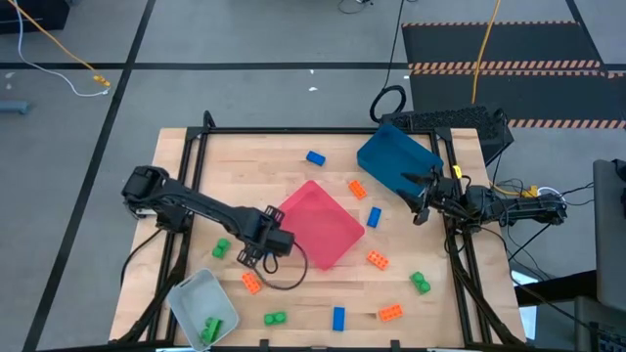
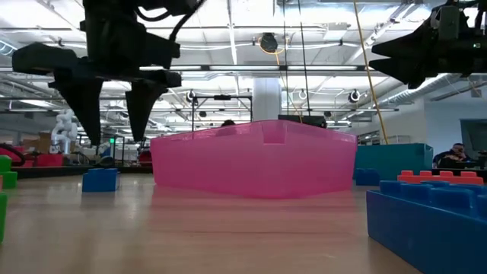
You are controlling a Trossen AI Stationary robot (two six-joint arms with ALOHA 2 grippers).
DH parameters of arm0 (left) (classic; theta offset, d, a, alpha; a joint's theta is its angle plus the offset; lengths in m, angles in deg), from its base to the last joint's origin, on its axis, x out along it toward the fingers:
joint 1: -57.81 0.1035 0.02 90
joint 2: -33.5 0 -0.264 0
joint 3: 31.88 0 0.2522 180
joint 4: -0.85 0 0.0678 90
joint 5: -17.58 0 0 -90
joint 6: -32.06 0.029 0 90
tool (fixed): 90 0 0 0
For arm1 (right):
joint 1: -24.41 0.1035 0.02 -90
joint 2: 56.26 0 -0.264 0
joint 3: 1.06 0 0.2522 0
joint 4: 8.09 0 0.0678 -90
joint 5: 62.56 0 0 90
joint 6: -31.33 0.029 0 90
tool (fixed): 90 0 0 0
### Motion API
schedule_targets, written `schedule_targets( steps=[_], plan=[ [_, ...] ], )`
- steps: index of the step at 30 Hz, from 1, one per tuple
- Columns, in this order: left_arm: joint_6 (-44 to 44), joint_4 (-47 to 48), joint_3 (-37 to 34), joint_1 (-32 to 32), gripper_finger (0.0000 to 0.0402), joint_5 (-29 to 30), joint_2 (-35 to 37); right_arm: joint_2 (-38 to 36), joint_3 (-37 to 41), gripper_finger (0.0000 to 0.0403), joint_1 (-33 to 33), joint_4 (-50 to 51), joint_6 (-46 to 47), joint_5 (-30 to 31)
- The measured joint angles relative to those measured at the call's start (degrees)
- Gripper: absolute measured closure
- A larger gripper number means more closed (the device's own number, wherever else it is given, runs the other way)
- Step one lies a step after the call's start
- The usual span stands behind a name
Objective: Sort & place blocks by color
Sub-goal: Put the blue game piece into the red bin
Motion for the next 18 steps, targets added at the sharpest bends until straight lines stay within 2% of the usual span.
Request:
schedule_targets(
  steps=[6, 18],
  plan=[
    [4.8, 0.2, 0.0, -0.4, 0.0130, -0.1, 0.0, 0.0, 0.0, 0.0142, 0.0, -0.2, -0.2, 0.0],
    [10.9, -0.5, 0.0, -0.1, 0.0130, 1.4, -8.4, 0.0, 0.0, 0.0142, 0.0, 0.1, -0.2, -0.1]
  ],
)
